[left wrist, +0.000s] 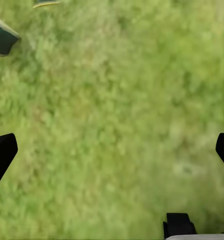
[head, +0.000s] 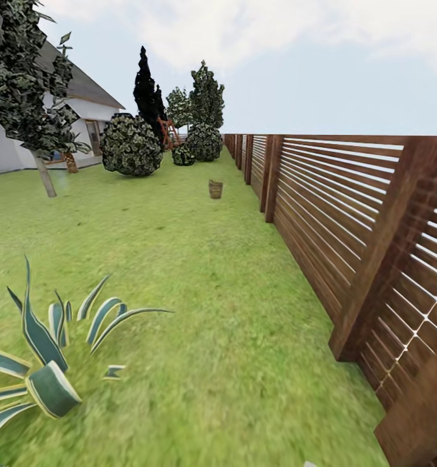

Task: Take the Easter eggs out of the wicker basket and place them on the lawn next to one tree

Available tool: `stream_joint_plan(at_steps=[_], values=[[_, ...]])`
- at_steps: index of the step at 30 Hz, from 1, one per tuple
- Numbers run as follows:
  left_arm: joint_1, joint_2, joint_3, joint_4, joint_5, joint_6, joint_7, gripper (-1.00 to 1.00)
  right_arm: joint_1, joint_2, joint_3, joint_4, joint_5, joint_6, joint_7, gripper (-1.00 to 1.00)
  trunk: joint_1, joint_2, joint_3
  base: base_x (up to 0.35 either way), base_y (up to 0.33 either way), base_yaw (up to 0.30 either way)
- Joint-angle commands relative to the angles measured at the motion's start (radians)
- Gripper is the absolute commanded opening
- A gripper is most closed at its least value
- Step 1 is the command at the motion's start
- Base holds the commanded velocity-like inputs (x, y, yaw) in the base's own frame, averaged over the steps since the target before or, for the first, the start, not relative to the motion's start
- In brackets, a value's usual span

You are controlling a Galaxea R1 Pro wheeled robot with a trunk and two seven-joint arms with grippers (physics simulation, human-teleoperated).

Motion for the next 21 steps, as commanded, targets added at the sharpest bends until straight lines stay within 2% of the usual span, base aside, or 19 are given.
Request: stream_joint_plan(at_steps=[1, 21], values=[[-0.001, 0.0, -0.008, 0.001, -0.004, -0.003, 0.009, 1.0, -0.001, 0.0, 0.002, 0.0, -0.011, -0.004, -0.002, 1.0, 0.0, -0.001, -0.001, 0.269, -0.147, 0.0], [0.0, -0.001, -0.008, 0.001, -0.004, -0.003, 0.009, 1.0, -0.001, 0.0, 0.002, 0.0, -0.01, -0.003, -0.002, 1.0, 0.0, -0.001, -0.001, 0.268, -0.094, 0.0]])
